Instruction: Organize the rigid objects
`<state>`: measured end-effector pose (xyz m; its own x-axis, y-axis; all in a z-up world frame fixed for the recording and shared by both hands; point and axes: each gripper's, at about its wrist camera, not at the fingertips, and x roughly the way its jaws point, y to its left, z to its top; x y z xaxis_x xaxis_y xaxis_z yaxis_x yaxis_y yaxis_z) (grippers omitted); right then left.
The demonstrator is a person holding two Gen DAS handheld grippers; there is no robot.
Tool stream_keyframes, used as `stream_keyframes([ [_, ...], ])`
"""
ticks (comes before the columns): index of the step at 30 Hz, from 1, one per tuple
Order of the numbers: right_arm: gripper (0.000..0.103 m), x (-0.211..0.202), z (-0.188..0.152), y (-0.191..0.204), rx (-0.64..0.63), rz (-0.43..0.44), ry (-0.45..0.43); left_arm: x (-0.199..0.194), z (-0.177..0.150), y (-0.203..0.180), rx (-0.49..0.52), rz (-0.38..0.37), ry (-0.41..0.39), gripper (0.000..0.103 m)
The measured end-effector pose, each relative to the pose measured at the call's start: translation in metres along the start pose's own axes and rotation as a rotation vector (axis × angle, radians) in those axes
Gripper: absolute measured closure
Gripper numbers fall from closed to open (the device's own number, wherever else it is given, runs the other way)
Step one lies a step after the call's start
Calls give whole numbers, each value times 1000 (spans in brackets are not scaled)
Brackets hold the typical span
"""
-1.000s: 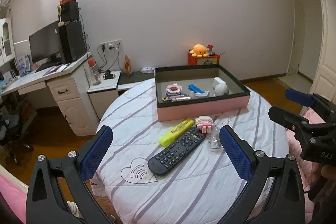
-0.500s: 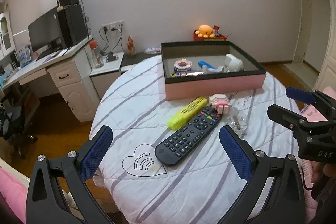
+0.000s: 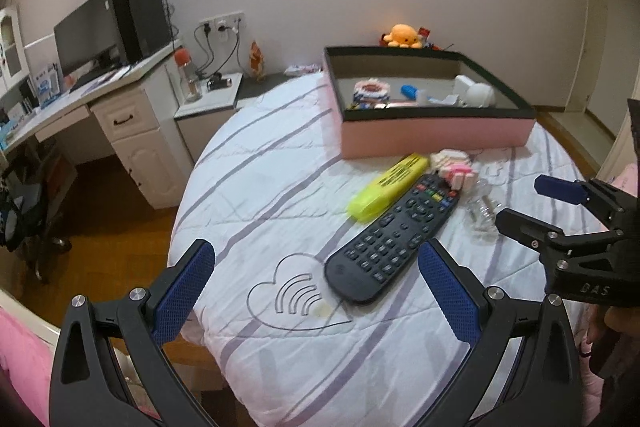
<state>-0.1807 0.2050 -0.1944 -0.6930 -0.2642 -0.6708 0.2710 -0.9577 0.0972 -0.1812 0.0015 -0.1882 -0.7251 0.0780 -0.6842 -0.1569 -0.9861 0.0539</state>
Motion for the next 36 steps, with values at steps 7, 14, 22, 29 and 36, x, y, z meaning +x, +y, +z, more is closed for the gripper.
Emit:
stream_keyframes([
  [7,17,32,1,1,0,11,61,11,-6,9,-8,10,37,0],
  [14,49,43,-1,-5,-32,55,112,18,-4,3,8,-3,56,0],
  [22,49,23,-9,-45,-9,14,96,22,10,-22,15,-57,49,0],
  [29,49,4,-18,-101,71,-68,75,39,34,-70,38,-95,47,0],
  [36,48,3,-22,-112,62,-41,39,68,45,-119,102,-113,75,5],
])
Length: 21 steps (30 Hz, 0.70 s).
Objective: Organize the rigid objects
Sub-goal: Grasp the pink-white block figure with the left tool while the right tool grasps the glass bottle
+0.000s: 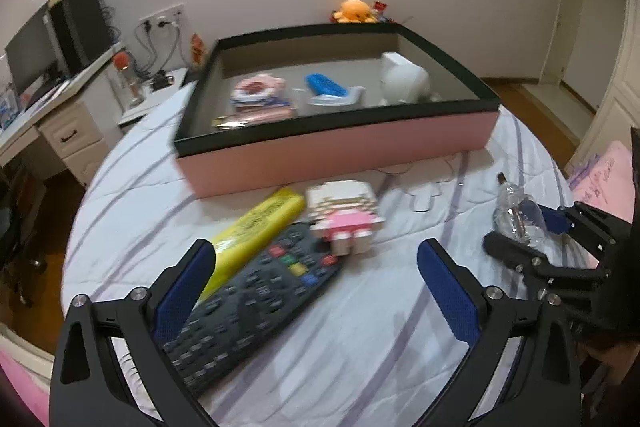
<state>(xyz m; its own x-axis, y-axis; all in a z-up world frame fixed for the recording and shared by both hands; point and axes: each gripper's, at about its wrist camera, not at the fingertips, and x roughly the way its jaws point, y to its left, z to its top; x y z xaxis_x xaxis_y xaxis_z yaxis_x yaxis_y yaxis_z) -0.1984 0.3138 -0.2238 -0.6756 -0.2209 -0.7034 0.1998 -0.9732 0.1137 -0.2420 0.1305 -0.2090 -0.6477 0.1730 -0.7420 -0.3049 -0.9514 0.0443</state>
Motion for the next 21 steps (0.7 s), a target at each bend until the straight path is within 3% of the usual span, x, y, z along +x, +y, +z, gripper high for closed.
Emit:
stream_keyframes([
  [2,48,1,2,1,-8,6,-8,7,2,-8,20,-5,12,16],
  [7,48,2,2,-3,6,44,-18,26,6,-15,38,39,58,33],
  [14,48,4,3,-2,4,51,-17,41,10,-17,33,70,88,42],
  [16,48,5,3,-3,6,56,-18,42,11,-18,41,78,83,56],
  [17,48,4,2,-4,9,59,-20,42,11,-19,47,73,82,58],
  [21,48,1,0,-4,11,70,-27,34,10,-18,52,46,73,58],
])
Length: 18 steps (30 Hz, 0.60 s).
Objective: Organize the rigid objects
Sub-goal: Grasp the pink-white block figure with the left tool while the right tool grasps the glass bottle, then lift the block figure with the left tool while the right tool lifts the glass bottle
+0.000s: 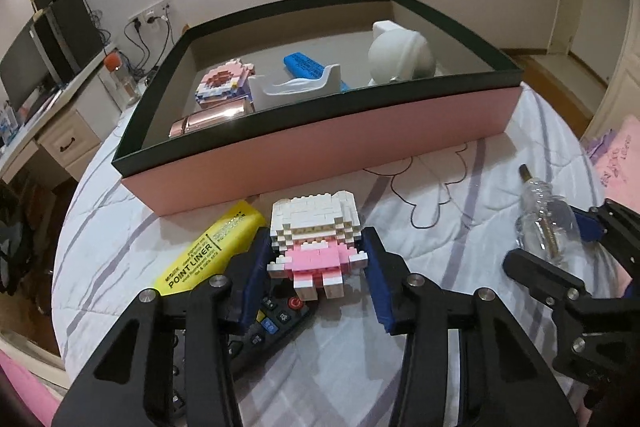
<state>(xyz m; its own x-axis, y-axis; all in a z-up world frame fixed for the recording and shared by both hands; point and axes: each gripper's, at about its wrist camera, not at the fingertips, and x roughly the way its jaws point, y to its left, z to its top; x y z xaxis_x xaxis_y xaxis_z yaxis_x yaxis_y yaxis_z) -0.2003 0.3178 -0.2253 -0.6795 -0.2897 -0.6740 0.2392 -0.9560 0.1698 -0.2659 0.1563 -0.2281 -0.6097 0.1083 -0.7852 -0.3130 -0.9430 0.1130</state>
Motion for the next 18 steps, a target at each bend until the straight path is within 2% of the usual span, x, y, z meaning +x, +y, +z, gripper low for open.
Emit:
stream_keyframes([
  [6,48,1,0,0,-3,1,-1,-23,-6,5,-2,-27,-34,58],
  [11,48,-1,0,3,-4,-2,5,-45,-25,10,6,-44,-41,57],
  [18,48,-8,-9,34,-64,35,37,-55,-57,16,16,-52,-13,57],
])
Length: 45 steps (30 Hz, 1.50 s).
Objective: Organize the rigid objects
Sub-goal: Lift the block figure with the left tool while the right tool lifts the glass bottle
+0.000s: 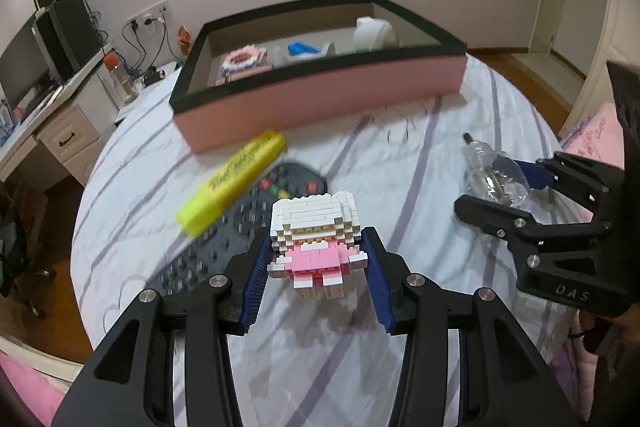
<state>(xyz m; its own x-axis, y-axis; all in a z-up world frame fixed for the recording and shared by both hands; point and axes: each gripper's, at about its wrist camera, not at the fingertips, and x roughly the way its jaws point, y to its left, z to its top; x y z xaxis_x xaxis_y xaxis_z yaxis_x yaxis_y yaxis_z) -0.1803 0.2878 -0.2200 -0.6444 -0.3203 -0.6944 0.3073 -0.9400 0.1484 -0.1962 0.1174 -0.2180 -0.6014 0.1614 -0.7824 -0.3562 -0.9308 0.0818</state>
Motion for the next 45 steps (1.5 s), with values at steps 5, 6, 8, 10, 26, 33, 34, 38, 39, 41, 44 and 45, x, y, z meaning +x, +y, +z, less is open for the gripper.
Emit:
stream_keyframes([
  [5,48,-1,-8,26,-73,15,40,-4,-25,3,-15,-34,19,57],
  [6,48,-2,-9,29,-80,13,44,-4,-29,5,-24,-42,18,57],
  [8,48,-2,-12,33,-92,11,51,-7,-34,9,-44,-59,7,57],
  [10,48,-2,-13,36,-94,-7,51,-7,-35,11,-61,-57,-3,56],
  [26,42,-1,-24,38,-18,-45,-54,7,-45,15,-121,-67,-113,12],
  [33,41,-1,-26,37,-25,-37,-69,7,-45,17,-144,-78,-121,11],
  [34,39,-1,-27,37,-30,-37,-75,6,-44,19,-168,-88,-121,11],
  [38,37,1,-27,43,-39,-59,-74,6,-47,25,-208,-116,-141,9],
  [39,37,2,-26,45,-53,-71,-63,6,-48,24,-196,-118,-151,9],
  [41,37,1,-26,45,-60,-69,-61,5,-49,21,-178,-105,-153,9],
  [44,37,0,-27,45,-67,-74,-63,7,-47,20,-157,-103,-138,7],
  [45,37,-1,-28,46,-77,-85,-58,8,-46,19,-151,-103,-133,6],
])
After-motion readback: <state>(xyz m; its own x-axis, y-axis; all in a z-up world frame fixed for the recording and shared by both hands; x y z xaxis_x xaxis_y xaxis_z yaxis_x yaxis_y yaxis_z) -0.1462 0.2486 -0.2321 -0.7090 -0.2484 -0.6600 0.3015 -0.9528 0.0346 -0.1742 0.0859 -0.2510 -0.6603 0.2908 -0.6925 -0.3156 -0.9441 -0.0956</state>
